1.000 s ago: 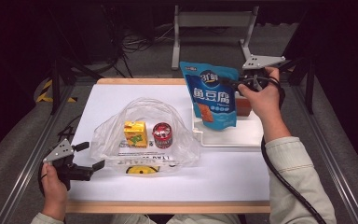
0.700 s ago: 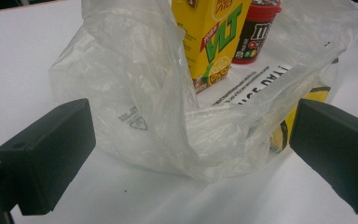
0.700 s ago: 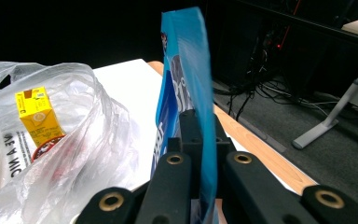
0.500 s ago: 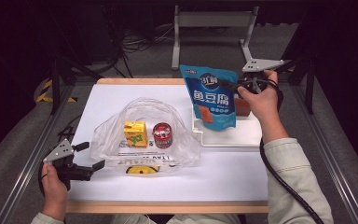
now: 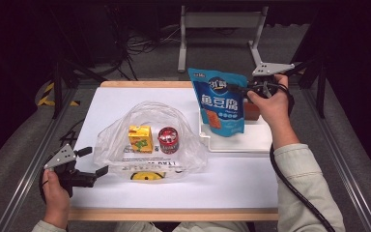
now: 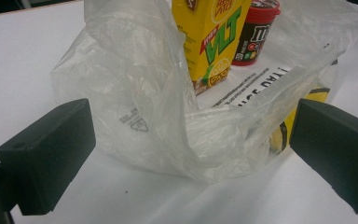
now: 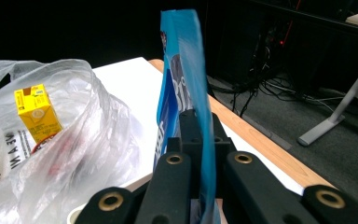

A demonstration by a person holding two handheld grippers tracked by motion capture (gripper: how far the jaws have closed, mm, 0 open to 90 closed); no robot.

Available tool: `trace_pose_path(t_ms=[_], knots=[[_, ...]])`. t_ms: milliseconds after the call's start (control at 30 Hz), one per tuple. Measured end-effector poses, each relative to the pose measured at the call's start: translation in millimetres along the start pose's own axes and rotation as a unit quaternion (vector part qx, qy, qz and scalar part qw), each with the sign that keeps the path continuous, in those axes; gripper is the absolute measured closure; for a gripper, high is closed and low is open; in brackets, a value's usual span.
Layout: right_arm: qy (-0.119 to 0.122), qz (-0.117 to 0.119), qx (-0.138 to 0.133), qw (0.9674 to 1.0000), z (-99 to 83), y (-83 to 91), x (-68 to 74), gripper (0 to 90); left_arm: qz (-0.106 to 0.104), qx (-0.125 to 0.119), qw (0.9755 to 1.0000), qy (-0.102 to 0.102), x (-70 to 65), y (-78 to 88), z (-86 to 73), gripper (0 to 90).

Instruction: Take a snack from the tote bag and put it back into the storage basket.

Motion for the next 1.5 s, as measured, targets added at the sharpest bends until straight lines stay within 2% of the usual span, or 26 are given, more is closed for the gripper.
trace_pose_path(t_ms=[500,733,1200,1300,1500], knots=[[-0.003,-0.004,0.01,0.9999,-13.3,12.3,-6.7,88.6,-0.002,0.003,1.0,0.002,-0.6,-1.7,-0.8,0.6],[-0.004,-0.011,0.025,0.9996,-24.0,16.0,-10.1,88.1,-0.001,0.005,1.0,0.001,-0.7,-1.9,-0.8,0.6],[-0.001,-0.015,0.03,0.9994,-28.3,16.6,-9.4,86.2,-0.001,0.006,1.0,0.001,-0.6,-1.8,-1.0,0.6],[0.005,-0.015,0.033,0.9993,-27.7,15.5,-6.3,81.4,-0.002,0.005,1.0,0.003,-0.7,-1.7,-1.1,0.6],[0.007,-0.012,0.016,0.9998,-14.9,20.2,-1.3,62.4,-0.001,0.005,1.0,0.003,-0.4,-1.4,-1.0,0.6]])
Point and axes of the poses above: each handheld gripper's, and its own axes: y roughly backward along the jaws, z roughly out of its top, x roughly to its left, the point moved 9 cm from there along -y, roughly forward along the jaws, and after that the axes turned 4 degrees about x, right-handed, at the moved point
